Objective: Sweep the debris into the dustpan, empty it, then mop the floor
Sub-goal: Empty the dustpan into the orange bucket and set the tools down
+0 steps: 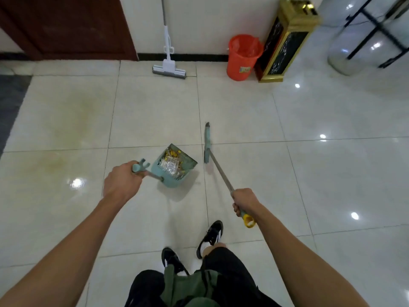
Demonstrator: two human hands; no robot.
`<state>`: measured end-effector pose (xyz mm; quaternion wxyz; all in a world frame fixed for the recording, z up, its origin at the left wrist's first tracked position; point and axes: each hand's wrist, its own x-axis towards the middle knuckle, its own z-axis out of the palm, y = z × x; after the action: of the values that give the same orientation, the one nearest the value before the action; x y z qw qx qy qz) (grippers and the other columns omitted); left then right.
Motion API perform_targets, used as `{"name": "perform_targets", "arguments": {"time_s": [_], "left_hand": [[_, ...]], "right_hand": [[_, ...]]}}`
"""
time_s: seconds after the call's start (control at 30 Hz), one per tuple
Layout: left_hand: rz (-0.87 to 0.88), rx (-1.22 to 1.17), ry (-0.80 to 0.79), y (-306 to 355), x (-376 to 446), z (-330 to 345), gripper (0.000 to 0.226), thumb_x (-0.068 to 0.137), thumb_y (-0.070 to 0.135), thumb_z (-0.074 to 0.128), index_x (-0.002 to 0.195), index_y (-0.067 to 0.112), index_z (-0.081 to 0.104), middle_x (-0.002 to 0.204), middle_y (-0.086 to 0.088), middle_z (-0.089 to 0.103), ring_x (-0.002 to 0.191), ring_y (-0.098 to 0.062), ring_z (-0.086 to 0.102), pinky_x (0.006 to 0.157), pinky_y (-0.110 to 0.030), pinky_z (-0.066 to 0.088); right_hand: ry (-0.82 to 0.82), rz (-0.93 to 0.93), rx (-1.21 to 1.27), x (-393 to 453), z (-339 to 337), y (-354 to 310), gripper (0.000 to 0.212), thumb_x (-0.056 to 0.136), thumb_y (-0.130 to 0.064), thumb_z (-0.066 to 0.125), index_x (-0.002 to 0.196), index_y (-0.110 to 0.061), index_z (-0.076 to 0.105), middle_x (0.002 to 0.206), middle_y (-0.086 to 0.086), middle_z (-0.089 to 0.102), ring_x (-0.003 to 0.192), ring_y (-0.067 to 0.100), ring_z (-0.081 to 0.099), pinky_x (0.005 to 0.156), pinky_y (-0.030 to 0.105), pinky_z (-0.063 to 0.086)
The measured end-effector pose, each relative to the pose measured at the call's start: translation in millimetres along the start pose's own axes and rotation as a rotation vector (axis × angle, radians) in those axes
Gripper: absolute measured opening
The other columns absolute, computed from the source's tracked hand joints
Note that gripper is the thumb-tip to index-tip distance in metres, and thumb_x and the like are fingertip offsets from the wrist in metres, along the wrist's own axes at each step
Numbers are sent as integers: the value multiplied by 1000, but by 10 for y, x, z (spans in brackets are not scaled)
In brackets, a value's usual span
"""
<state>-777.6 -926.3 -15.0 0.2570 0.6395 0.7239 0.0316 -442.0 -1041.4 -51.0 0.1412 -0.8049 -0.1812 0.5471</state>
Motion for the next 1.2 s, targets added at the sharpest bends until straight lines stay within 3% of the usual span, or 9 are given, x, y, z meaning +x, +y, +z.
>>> {"name": "perform_targets", "arguments": {"time_s": [0.13,0.23,0.43,0.57,0.8,1.2], "left_hand": [[46,-27,37,719,328,-63,21,88,50,66,85,30,65,77,1,68,72,-27,64,68,-36,54],[53,-40,71,1246,583,-127,22,87,51,66,84,29,65,77,0,67,73,-30,63,68,-37,52],[106,-124,139,2146,1019,-244,19,89,46,67,83,28,66,74,0,65,71,-27,60,63,-35,44],[155,-195,164,2634,1449,-328,16,91,46,68,88,30,69,71,3,64,65,-19,57,61,-34,43],[227,-242,158,3408,2597,-442,18,92,43,69,81,29,65,72,3,64,66,-14,56,61,-33,42],[307,-233,170,4589,4181,-784,17,89,50,69,97,36,68,88,0,65,82,-27,59,75,-40,51]], "right_hand": [[-9,12,220,171,-612,-310,14,96,-2,45,88,2,56,61,15,53,45,21,45,42,24,38],[-24,-22,327,337,-1122,-593,13,96,-1,47,100,7,57,69,15,51,50,19,45,42,25,37],[0,-57,430,653,-1899,-1148,19,96,1,44,107,12,53,75,19,53,53,20,47,38,23,38],[11,-65,483,917,-2221,-1528,12,97,0,43,99,9,52,76,19,53,54,20,48,38,22,39],[58,-68,553,1588,-2659,-2347,26,96,-5,42,118,8,48,81,20,51,52,20,50,38,22,39],[95,-63,671,2428,-3289,-3818,25,95,-3,36,117,4,44,97,26,53,58,21,53,38,23,42]]}}
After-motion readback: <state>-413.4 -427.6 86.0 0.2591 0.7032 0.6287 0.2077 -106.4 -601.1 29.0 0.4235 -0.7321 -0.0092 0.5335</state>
